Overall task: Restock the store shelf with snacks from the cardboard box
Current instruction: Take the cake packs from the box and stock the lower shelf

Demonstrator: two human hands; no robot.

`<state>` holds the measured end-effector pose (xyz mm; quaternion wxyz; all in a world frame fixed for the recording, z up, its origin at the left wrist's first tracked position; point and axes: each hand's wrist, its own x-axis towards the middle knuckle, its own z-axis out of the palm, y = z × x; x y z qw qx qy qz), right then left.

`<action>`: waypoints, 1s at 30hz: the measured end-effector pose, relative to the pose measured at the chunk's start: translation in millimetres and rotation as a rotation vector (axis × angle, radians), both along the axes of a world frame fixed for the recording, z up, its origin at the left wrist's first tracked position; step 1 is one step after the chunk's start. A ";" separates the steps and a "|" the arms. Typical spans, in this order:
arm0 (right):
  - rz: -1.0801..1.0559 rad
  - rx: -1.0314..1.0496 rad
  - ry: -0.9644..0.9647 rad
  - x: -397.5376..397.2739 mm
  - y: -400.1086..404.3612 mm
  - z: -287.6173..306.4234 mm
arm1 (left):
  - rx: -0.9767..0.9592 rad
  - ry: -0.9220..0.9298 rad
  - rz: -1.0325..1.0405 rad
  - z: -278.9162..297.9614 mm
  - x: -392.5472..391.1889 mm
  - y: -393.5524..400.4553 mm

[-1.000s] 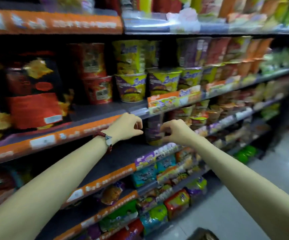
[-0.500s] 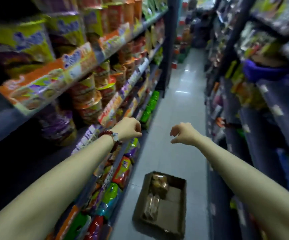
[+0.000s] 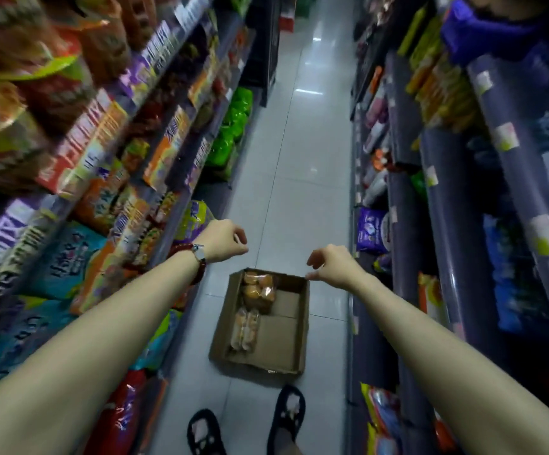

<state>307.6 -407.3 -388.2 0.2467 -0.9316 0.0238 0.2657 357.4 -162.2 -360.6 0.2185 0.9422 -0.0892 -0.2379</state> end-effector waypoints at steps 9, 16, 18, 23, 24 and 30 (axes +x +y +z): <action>-0.040 0.055 0.119 17.2 -8.0 -143.4 | -0.009 0.227 0.148 -155.4 -10.4 -10.0; -0.161 0.097 0.243 -3.9 2.3 -299.7 | -0.038 0.322 0.254 -305.3 -31.4 -7.9; -0.199 0.117 0.270 -10.8 10.3 -350.5 | -0.062 0.350 0.288 -355.4 -40.8 -6.1; -0.264 0.195 0.323 -24.4 30.1 -464.2 | -0.061 0.394 0.378 -463.0 -65.8 -0.3; -0.267 0.212 0.331 -26.0 32.7 -480.5 | -0.057 0.399 0.398 -479.6 -69.5 0.9; -0.285 0.296 0.337 -32.9 44.4 -578.1 | -0.164 0.379 0.536 -570.2 -81.6 -3.0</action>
